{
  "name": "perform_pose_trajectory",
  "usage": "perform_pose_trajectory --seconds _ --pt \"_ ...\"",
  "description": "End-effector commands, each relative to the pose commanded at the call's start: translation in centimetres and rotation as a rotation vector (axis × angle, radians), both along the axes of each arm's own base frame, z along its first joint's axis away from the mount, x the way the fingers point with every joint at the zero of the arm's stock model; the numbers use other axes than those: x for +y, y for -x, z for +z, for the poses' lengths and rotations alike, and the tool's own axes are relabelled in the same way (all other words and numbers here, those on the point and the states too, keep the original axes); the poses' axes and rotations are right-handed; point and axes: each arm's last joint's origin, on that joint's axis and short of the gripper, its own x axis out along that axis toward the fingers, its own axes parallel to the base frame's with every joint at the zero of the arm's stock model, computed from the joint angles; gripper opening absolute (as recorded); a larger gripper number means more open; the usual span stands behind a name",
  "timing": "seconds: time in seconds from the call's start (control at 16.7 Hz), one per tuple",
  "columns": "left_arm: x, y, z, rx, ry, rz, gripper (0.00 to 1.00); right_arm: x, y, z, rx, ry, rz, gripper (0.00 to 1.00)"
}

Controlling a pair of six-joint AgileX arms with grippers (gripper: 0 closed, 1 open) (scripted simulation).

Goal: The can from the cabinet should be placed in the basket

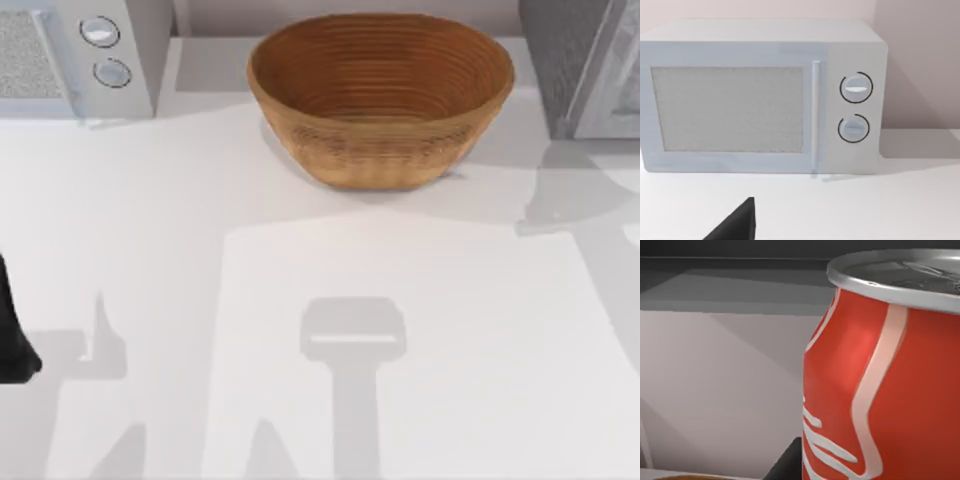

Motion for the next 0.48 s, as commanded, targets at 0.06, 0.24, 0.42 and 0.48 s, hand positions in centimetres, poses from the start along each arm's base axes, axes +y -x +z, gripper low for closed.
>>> perform_pose_trajectory --seconds 0.06,0.24,0.42,0.48 --pt "0.0 0.0 0.0 0.000 0.000 0.000 1.00 -0.4 0.5 -2.4 0.014 0.001 0.003 0.00" --pt "0.0 0.0 0.0 0.000 0.000 0.000 1.00 -1.4 1.9 -10.5 0.045 0.002 -0.003 0.00" --pt "0.0 0.0 0.0 0.000 0.000 0.000 1.00 -2.2 2.9 -18.3 0.049 0.002 -0.030 0.00" --pt "0.0 0.0 0.0 0.000 0.000 0.000 1.00 -2.4 3.1 -20.6 0.042 0.002 -0.042 0.00"
